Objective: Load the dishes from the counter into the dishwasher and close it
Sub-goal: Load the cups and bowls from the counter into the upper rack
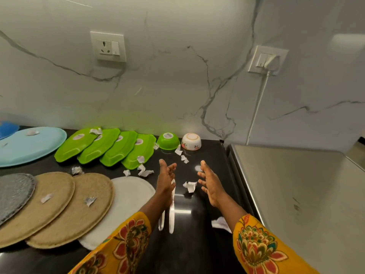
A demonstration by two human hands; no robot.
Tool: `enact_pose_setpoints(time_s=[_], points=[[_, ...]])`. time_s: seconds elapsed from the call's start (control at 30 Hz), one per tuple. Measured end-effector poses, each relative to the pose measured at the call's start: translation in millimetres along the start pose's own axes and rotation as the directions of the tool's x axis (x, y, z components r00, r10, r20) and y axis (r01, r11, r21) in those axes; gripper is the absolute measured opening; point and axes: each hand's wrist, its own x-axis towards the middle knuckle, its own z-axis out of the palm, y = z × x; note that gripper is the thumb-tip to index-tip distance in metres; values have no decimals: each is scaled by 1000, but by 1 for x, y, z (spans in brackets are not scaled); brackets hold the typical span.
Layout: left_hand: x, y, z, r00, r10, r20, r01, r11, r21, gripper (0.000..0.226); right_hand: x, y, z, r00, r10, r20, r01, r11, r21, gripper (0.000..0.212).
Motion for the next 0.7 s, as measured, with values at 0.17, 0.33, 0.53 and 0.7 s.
enact_pose_setpoints(time_s=[0.17,0.33,0.53,0.7], points=[[67,4,24,999,-14,-42,14,1000,-12,71,68,-6,-10,998,-10,-57,11,1000,22,58],[124,3,48,996,-37,-78,36,999,-22,72,124,-10,-11,997,-19,-80,26,996,86,55],[182,12,67,995,-50,-81,50,999,7,72,179,-24,-9,994,-89,-70,94,993,65,43],[201,20,81,999,-38,-38,40,997,67,68,209,-30,-7,984,-147,-106,150,988,30,29]])
